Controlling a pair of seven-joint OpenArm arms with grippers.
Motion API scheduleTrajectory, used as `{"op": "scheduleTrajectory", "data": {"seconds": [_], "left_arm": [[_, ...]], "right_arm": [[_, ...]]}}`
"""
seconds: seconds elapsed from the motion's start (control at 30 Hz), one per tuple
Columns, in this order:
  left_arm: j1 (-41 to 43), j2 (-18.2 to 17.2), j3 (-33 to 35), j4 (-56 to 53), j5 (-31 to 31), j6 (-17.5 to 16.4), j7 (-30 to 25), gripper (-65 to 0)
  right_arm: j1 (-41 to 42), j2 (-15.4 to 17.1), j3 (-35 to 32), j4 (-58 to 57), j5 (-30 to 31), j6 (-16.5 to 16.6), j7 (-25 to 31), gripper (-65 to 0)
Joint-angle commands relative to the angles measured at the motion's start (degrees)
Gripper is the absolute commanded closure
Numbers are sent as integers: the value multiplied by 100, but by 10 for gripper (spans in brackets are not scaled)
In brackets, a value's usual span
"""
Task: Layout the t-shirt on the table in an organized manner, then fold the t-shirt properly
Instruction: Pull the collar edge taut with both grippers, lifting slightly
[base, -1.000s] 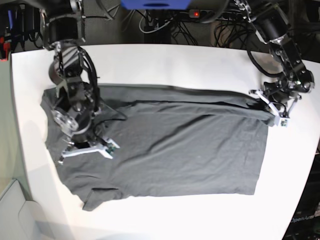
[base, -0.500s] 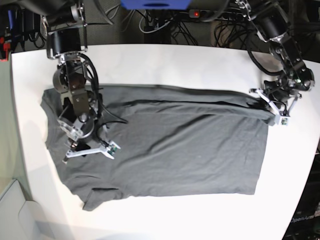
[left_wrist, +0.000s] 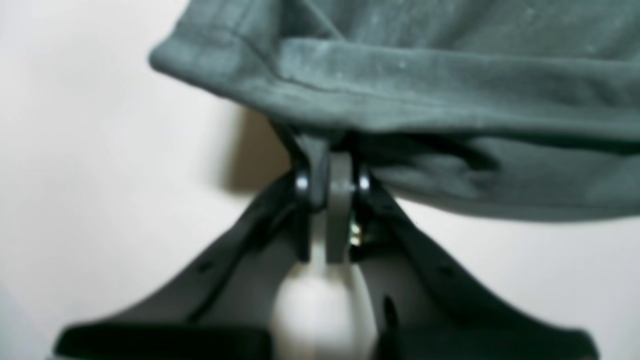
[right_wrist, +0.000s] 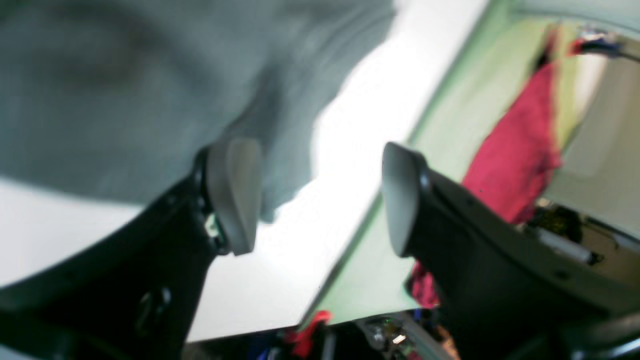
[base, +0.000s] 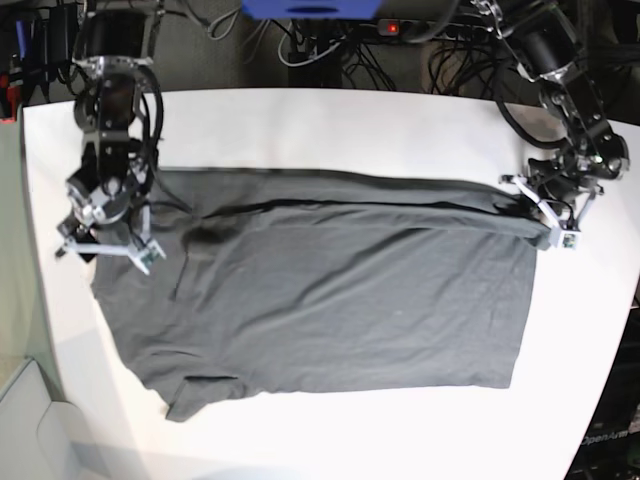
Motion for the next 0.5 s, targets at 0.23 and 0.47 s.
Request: {"op": "scheduleTrajectory", "data": {"seconds": [0.23, 0.47], "left_arm": [[99, -185, -15, 84, 57, 14, 71, -3], [99, -185, -15, 84, 57, 14, 71, -3]], "right_arm": [[-458, 21, 27, 119, -32, -45, 41, -386], [-476, -41, 36, 119, -32, -45, 41, -387]]}}
